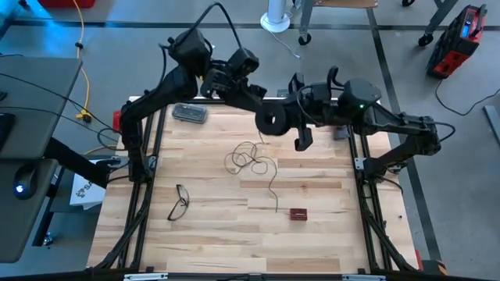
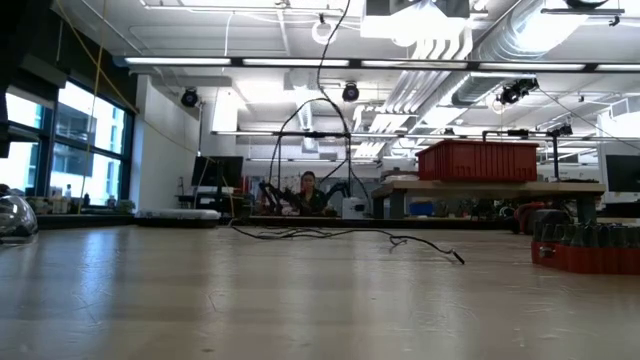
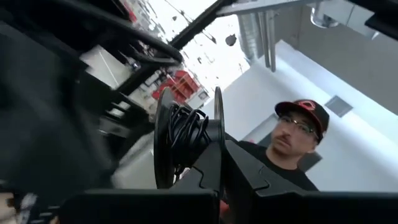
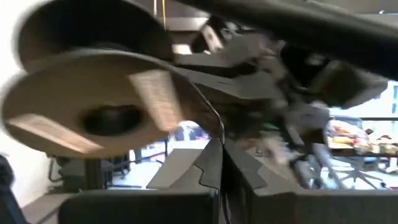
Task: Coil cords
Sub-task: Coil the black wire into the spool
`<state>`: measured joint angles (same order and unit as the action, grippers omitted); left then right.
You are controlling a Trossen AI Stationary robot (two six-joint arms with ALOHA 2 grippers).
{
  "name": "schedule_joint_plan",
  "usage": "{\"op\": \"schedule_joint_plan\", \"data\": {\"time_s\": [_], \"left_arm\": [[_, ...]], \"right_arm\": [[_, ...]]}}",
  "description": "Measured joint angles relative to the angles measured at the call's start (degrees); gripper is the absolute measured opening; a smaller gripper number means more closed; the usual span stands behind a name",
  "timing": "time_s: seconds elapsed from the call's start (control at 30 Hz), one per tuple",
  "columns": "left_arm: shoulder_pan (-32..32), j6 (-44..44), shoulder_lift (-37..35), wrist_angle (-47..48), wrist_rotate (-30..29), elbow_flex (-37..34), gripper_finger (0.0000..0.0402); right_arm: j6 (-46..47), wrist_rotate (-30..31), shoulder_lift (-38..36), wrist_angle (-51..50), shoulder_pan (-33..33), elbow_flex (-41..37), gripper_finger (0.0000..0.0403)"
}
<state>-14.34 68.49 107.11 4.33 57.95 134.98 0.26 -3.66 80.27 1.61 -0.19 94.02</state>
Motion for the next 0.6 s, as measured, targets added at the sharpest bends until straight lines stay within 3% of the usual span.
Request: {"op": "schedule_joint_plan", "data": {"time_s": [0.6], "left_arm": [[-0.7, 2.9, 0.2, -8.4, 1.2, 0.0, 0.0]], "right_arm": [[9.8, -3.6, 5.7, 14.4, 0.6, 0.0, 0.0]]}}
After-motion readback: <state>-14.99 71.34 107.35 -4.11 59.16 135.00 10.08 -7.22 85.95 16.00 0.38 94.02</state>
